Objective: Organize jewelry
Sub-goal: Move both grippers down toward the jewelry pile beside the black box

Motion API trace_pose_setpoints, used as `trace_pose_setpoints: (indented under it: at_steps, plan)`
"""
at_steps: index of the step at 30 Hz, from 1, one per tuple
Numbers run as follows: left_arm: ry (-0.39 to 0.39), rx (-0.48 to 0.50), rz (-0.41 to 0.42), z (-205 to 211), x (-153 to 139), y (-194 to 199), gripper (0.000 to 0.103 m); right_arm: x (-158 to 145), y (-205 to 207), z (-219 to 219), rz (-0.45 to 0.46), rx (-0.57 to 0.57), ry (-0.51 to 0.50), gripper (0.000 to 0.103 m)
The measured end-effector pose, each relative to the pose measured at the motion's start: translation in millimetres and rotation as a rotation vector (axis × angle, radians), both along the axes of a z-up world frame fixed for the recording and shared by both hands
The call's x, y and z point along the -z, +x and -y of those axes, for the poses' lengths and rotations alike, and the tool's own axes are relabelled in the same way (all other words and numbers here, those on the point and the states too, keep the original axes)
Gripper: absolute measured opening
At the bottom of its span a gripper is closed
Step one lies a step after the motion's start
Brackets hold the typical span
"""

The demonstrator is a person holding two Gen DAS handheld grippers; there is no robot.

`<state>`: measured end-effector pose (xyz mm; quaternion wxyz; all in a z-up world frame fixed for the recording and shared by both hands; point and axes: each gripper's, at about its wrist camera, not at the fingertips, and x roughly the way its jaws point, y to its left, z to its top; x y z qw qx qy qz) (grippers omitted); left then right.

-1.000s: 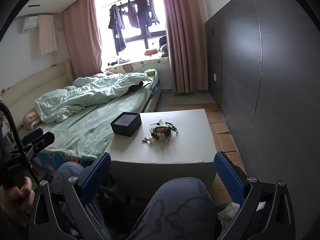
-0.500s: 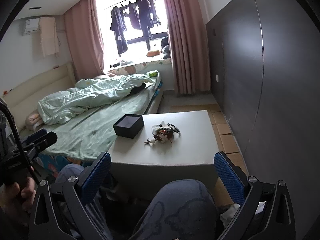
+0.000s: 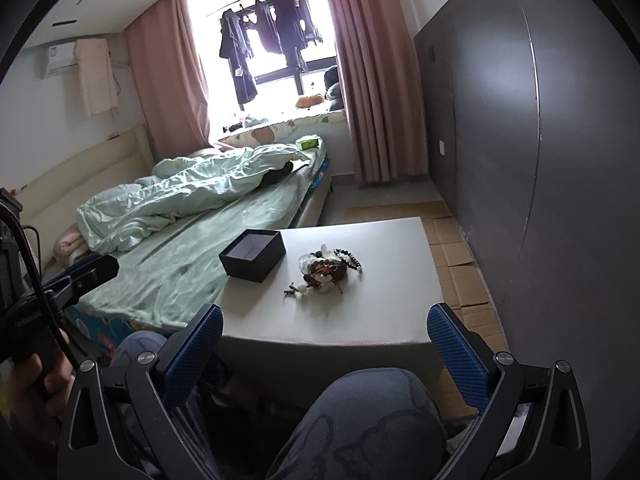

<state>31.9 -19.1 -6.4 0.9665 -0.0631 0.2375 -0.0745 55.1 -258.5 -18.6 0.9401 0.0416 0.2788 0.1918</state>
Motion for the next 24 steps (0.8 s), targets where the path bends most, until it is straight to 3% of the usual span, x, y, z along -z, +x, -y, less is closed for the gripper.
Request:
trace_pose_setpoints:
  at_steps: [5,13,24]
  plan:
    - [-0.012,0.016,-0.043,-5,10,29,0.083,10,30,-5,-0.034,-0.008,0.002,0.099]
    - [-0.044,0.034,-0.128,-17,29,78,0.069,33,88,-21,-0.112,-0.052,0.004,0.071]
    - [-0.064,0.069,-0.230,-18,49,138,0.057,61,156,-32,-0.216,-0.094,0.064,0.058]
